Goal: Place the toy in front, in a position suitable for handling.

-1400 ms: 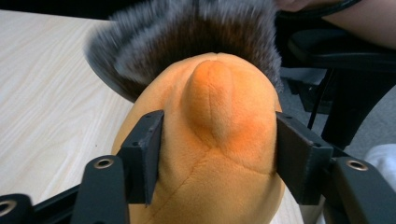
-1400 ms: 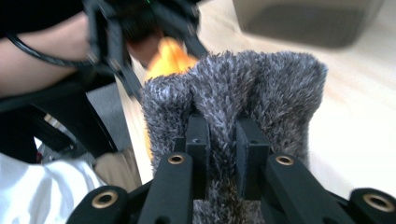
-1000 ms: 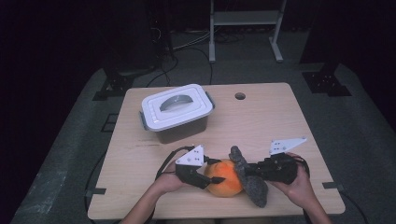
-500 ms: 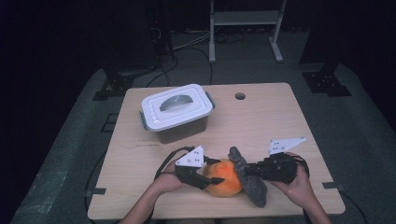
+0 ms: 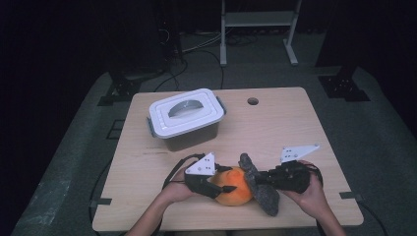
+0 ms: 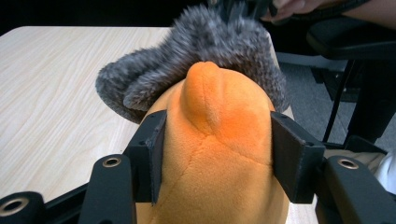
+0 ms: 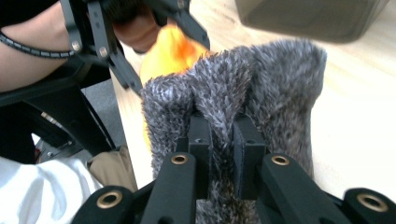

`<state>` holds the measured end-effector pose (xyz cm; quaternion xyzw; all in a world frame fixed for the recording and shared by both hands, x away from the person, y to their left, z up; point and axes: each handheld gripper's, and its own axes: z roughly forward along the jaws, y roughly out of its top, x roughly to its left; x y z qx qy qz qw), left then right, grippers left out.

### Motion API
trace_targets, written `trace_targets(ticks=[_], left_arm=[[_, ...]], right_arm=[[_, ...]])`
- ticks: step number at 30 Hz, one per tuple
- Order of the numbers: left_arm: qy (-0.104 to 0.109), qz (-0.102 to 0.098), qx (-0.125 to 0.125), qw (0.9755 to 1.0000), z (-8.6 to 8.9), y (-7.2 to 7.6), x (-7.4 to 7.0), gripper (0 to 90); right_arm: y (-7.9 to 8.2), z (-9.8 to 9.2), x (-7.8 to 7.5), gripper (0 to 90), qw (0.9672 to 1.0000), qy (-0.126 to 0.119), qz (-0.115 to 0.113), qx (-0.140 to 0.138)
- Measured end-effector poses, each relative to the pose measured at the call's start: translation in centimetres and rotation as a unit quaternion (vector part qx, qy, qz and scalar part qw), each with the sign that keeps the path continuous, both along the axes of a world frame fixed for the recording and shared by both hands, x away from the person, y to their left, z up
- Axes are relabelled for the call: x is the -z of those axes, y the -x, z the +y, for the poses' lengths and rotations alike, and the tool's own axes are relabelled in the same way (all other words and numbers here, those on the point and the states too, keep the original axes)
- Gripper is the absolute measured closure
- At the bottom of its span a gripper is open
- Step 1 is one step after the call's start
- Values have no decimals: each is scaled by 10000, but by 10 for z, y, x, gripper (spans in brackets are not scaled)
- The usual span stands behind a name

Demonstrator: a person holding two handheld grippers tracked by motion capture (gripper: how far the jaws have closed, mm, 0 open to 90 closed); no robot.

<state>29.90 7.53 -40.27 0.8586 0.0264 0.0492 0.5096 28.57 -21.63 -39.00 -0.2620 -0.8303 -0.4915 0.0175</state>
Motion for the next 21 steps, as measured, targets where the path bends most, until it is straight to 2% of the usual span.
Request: trace_targets(ticks=[3, 5, 11, 21], left_arm=[[-32, -16, 65, 10000, -3, 1, 1, 419], [-19, -14, 88, 10000, -3, 1, 2, 415], [-18, 39, 121, 9999, -3, 0, 5, 400], [-11, 81, 167, 9998, -3, -1, 5, 387]], right_arm=[[4, 5, -8, 796, 9997, -192, -112, -102], [6, 10, -12, 796, 9994, -231, -168, -178], [3, 15, -5, 796, 9996, -125, -81, -232], [3, 14, -4, 793, 9996, -84, -78, -248]])
